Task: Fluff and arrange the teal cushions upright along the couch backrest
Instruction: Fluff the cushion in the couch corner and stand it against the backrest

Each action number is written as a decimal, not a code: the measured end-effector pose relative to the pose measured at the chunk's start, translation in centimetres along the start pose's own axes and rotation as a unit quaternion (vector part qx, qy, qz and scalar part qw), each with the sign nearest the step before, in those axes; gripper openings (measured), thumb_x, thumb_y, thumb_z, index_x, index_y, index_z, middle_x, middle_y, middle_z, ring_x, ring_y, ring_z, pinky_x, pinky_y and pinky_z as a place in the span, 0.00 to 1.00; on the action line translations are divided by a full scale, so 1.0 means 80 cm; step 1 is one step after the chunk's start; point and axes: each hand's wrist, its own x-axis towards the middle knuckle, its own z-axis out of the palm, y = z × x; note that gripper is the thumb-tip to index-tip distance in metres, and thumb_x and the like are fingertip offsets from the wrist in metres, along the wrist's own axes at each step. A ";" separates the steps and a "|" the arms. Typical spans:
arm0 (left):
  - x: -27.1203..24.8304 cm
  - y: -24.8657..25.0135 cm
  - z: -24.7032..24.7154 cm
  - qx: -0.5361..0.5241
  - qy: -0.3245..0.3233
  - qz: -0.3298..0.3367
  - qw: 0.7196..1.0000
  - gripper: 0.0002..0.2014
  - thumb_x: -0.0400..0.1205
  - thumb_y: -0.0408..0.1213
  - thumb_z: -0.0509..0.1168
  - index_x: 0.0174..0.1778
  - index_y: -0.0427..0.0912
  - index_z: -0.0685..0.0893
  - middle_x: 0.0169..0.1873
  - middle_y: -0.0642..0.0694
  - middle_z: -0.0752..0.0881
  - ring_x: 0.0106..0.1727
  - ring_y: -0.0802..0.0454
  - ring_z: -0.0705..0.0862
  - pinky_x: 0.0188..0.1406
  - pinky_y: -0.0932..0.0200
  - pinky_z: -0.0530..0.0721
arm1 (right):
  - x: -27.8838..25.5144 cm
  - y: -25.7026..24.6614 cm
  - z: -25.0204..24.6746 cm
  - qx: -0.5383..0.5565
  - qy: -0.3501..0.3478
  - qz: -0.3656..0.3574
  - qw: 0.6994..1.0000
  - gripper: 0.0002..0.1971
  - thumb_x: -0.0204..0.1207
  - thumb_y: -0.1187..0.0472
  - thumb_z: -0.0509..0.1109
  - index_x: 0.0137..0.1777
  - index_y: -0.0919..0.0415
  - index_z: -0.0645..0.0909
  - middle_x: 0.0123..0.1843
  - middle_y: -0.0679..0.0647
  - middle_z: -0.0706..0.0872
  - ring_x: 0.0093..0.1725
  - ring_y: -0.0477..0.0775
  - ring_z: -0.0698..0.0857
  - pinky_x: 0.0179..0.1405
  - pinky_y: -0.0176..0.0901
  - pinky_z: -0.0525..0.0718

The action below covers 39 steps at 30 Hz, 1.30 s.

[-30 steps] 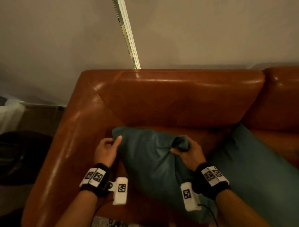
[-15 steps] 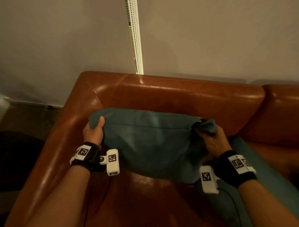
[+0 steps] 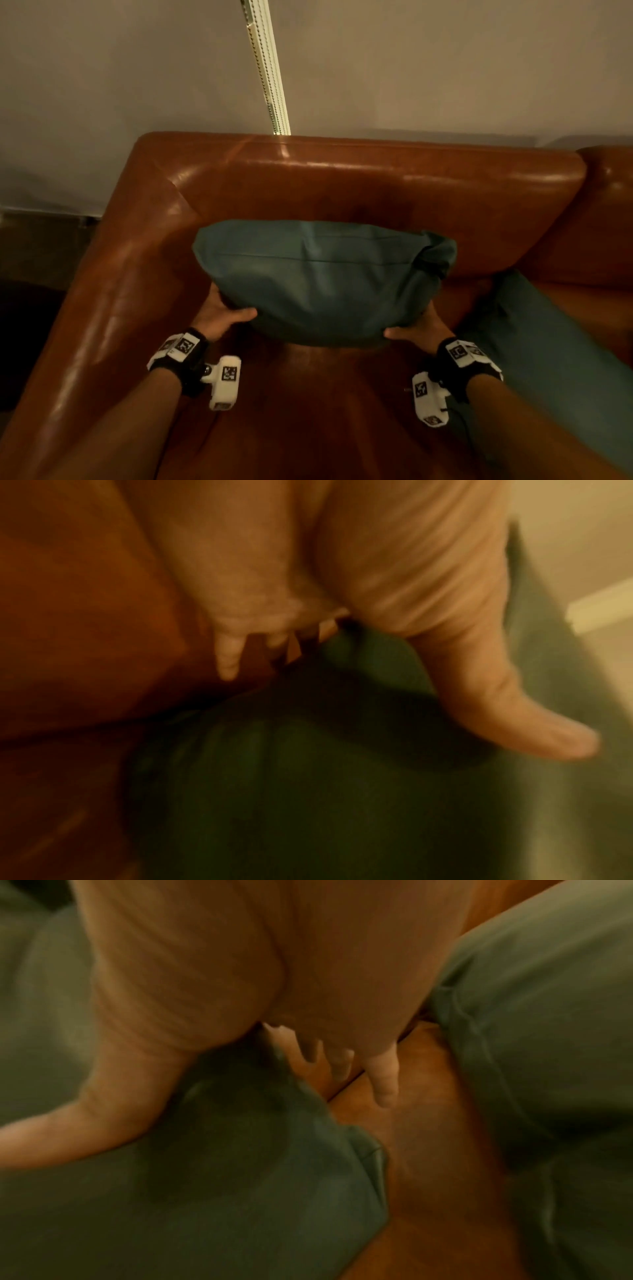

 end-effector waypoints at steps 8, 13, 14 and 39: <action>0.065 0.020 0.049 -0.001 0.130 0.071 0.989 0.51 0.52 0.45 0.83 0.73 0.47 0.69 0.68 0.47 0.82 0.65 0.48 0.82 0.70 0.49 0.76 | 0.050 -0.022 0.032 0.143 0.169 -0.055 0.974 0.55 0.48 0.49 0.89 0.75 0.49 0.63 0.76 0.55 0.75 0.73 0.59 0.76 0.72 0.57 0.75; 0.069 0.006 0.046 -0.021 0.115 0.079 0.990 0.48 0.55 0.42 0.83 0.72 0.49 0.70 0.67 0.49 0.82 0.65 0.50 0.81 0.69 0.51 0.76 | 0.059 -0.008 0.035 0.143 0.163 -0.053 0.975 0.63 0.33 0.32 0.85 0.73 0.42 0.63 0.75 0.53 0.75 0.73 0.58 0.76 0.73 0.62 0.74; 0.068 0.002 0.042 -0.023 0.096 0.077 0.992 0.48 0.54 0.43 0.83 0.71 0.49 0.69 0.66 0.49 0.81 0.65 0.50 0.81 0.69 0.51 0.76 | 0.058 -0.008 0.033 0.138 0.156 -0.052 0.977 0.64 0.33 0.33 0.86 0.74 0.43 0.62 0.75 0.52 0.75 0.73 0.57 0.76 0.73 0.61 0.74; 0.059 -0.034 0.028 0.039 0.013 0.007 0.999 0.35 0.56 0.25 0.82 0.54 0.55 0.79 0.56 0.51 0.87 0.59 0.45 0.84 0.66 0.39 0.80 | 0.050 -0.009 0.037 0.148 0.020 0.001 0.989 0.71 0.35 0.43 0.88 0.81 0.57 0.56 0.74 0.49 0.72 0.73 0.50 0.72 0.68 0.40 0.70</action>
